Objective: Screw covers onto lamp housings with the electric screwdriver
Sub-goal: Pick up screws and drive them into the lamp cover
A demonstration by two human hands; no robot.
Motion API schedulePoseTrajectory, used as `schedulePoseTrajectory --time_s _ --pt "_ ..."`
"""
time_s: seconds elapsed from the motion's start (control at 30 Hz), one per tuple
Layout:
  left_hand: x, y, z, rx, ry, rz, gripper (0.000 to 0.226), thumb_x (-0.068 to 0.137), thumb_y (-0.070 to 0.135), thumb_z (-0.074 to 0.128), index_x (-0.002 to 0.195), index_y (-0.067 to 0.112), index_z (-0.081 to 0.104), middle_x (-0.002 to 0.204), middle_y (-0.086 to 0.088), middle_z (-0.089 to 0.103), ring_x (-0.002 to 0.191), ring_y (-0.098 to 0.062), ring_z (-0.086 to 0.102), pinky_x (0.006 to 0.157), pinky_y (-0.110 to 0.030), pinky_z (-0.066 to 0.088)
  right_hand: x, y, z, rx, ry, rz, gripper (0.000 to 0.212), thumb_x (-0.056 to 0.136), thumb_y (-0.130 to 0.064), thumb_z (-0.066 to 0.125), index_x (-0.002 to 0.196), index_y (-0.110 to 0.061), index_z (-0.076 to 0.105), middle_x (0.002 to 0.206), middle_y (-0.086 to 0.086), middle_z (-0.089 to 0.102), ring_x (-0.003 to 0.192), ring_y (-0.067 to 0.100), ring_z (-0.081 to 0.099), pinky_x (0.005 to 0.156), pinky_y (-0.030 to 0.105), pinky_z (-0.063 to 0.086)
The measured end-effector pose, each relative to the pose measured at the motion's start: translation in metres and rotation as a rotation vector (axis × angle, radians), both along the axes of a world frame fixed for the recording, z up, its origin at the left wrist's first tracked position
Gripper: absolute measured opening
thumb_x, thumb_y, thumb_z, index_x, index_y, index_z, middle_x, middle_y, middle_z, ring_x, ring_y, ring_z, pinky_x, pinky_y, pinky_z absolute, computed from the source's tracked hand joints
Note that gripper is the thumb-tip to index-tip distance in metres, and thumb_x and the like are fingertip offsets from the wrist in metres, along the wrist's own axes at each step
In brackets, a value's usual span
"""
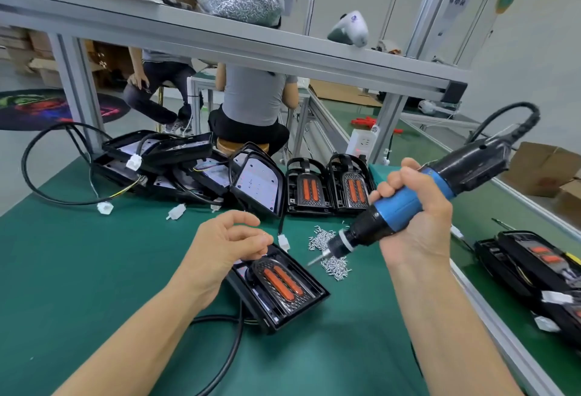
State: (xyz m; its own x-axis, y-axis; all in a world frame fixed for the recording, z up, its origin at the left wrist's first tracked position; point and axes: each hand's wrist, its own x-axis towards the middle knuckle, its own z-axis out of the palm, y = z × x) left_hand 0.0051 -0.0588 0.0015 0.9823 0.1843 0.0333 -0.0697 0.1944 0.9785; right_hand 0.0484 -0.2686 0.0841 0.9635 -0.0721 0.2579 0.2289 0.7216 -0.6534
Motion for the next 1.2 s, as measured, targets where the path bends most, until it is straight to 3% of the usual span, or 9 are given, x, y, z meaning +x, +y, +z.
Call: schedulePoseTrajectory --time_s 0.17,0.4,0.57,1.2 --pt "-0.007 -0.006 0.002 -0.065 -0.004 -0.005 0.015 0.056 0.011 0.077 0.071 0.010 0.077 0.070 -0.011 0.070 0.059 -0.012 0.060 0.061 -0.018 0.053 -0.008 0.016 0.007 0.114 -0.090 -0.001 0.014 0.071 -0.010 0.056 0.083 -0.016 0.053 0.057 -0.005 0.049 0.048 0.010 0.047 0.056 0.020 0.045" --pt "-0.012 -0.011 0.001 -0.246 0.000 -0.057 0.015 0.060 0.007 0.070 0.071 0.012 0.078 0.072 -0.010 0.072 0.062 -0.010 0.065 0.063 -0.016 0.053 -0.013 0.030 0.011 0.180 -0.119 -0.026 0.017 0.070 -0.008 0.055 0.084 -0.017 0.051 0.057 -0.006 0.047 0.048 0.009 0.044 0.054 0.022 0.044" --pt "-0.014 -0.010 0.005 -0.264 -0.033 -0.048 0.015 0.058 0.007 0.071 0.070 0.013 0.078 0.070 -0.007 0.071 0.067 -0.011 0.068 0.062 -0.016 0.053 -0.014 0.033 0.011 0.166 -0.133 -0.025 0.017 0.070 -0.007 0.055 0.083 -0.017 0.050 0.057 -0.006 0.046 0.048 0.009 0.044 0.054 0.022 0.044" --pt "-0.019 -0.014 0.004 -0.334 0.004 -0.057 0.017 0.057 0.008 0.073 0.072 0.011 0.078 0.073 -0.011 0.072 0.058 -0.010 0.063 0.059 -0.017 0.052 -0.017 0.035 0.011 0.167 -0.136 -0.014 0.017 0.071 -0.007 0.054 0.083 -0.017 0.051 0.057 -0.006 0.048 0.048 0.008 0.045 0.054 0.021 0.044"
